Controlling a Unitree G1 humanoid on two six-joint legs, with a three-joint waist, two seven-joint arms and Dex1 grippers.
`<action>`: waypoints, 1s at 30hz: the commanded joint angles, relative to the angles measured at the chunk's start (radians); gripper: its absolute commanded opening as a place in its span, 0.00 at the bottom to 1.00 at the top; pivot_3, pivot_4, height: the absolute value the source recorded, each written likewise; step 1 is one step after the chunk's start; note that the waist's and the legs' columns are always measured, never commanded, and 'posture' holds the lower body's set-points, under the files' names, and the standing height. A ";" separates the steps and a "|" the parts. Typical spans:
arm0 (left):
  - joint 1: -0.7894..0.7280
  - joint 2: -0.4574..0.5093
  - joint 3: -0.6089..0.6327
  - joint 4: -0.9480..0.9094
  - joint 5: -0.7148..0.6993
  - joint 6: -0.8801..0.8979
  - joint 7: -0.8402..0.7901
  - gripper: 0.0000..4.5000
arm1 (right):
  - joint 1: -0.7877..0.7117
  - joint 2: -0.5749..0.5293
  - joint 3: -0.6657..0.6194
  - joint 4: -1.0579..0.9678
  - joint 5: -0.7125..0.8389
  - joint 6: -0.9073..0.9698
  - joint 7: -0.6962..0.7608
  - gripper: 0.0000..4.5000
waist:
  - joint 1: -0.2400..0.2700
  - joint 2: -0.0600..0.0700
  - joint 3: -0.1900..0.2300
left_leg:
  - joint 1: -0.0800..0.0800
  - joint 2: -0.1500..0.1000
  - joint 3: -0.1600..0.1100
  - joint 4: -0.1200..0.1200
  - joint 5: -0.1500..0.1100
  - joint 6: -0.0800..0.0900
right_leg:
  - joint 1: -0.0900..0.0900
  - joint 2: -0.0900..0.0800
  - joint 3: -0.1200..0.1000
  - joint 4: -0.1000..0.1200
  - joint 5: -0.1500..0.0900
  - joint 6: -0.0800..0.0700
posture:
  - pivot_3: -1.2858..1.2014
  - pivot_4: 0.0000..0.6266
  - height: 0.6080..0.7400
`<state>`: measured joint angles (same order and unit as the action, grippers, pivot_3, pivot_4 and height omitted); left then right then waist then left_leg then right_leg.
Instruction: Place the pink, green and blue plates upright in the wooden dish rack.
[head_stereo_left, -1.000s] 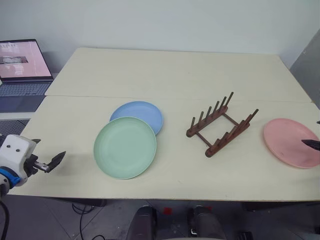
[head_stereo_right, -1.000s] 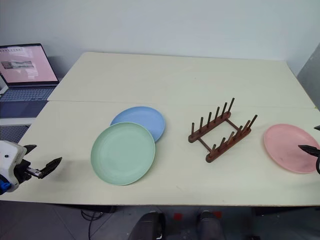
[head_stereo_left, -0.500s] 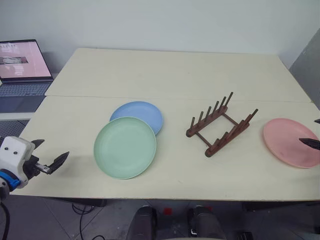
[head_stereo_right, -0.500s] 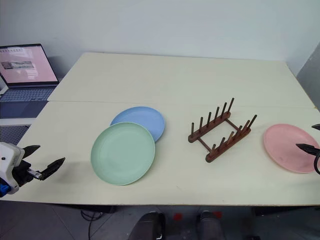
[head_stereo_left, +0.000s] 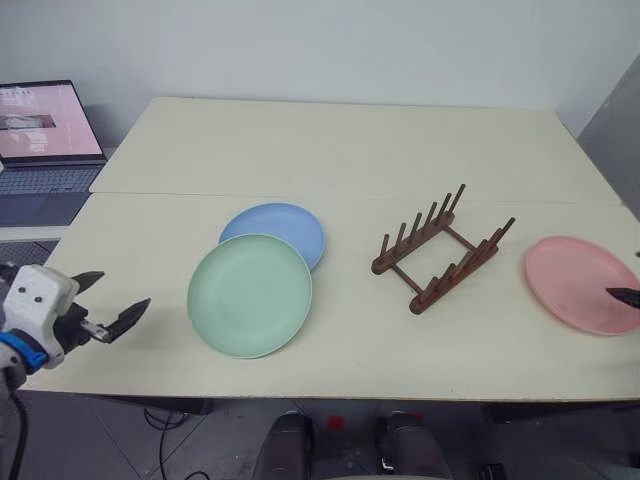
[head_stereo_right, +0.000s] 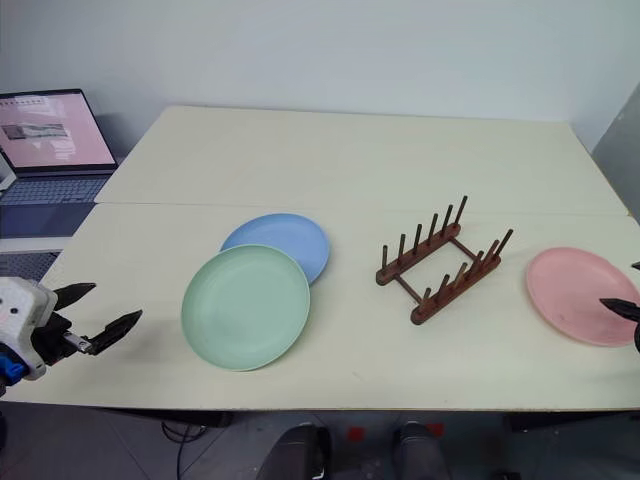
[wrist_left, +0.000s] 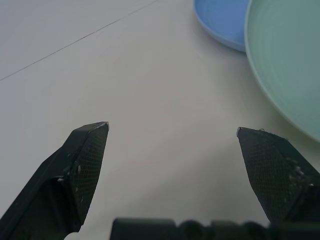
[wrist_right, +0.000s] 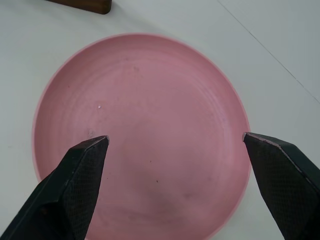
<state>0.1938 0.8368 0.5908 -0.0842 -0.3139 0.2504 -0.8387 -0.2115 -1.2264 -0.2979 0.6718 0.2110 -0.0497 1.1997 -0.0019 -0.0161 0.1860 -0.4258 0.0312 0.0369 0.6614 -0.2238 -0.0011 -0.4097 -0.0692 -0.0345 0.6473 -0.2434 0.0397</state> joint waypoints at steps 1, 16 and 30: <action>-0.016 0.018 -0.027 -0.113 -0.045 0.047 -0.014 1.00 | 0.007 -0.029 -0.057 -0.039 0.021 -0.005 0.004 1.00 | 0.000 0.000 0.000 | 0.000 0.000 0.000 0.000 0.000 0.000 | 0.000 0.000 0.000 0.000 0.000 0.000 | 0.52 0.24 1.00; -0.351 -0.237 -0.745 -0.484 -0.062 0.318 0.096 1.00 | 0.310 -0.002 -0.293 -0.806 0.295 0.450 0.147 1.00 | 0.016 0.004 -0.002 | 0.003 -0.002 -0.001 0.002 0.000 0.000 | 0.005 0.005 0.005 0.000 0.005 0.010 | 0.52 0.24 1.00; -0.543 -0.588 -1.084 -0.072 0.176 0.135 0.179 1.00 | 0.398 0.067 -0.332 -1.088 0.374 0.643 0.108 1.00 | 0.024 0.000 -0.002 | 0.007 -0.004 0.004 0.002 0.000 0.001 | 0.004 0.014 0.020 -0.002 0.004 0.005 | 0.52 0.24 1.00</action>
<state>-0.3246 0.2667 -0.4776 -0.1850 -0.1740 0.4380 -0.6776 0.1828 -1.1648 -0.6004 -0.3900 0.5731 0.5863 1.3073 0.0225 -0.0159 0.1844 -0.4183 0.0276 0.0414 0.6639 -0.2239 -0.0005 -0.4052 -0.0552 -0.0142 0.6456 -0.2392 0.0450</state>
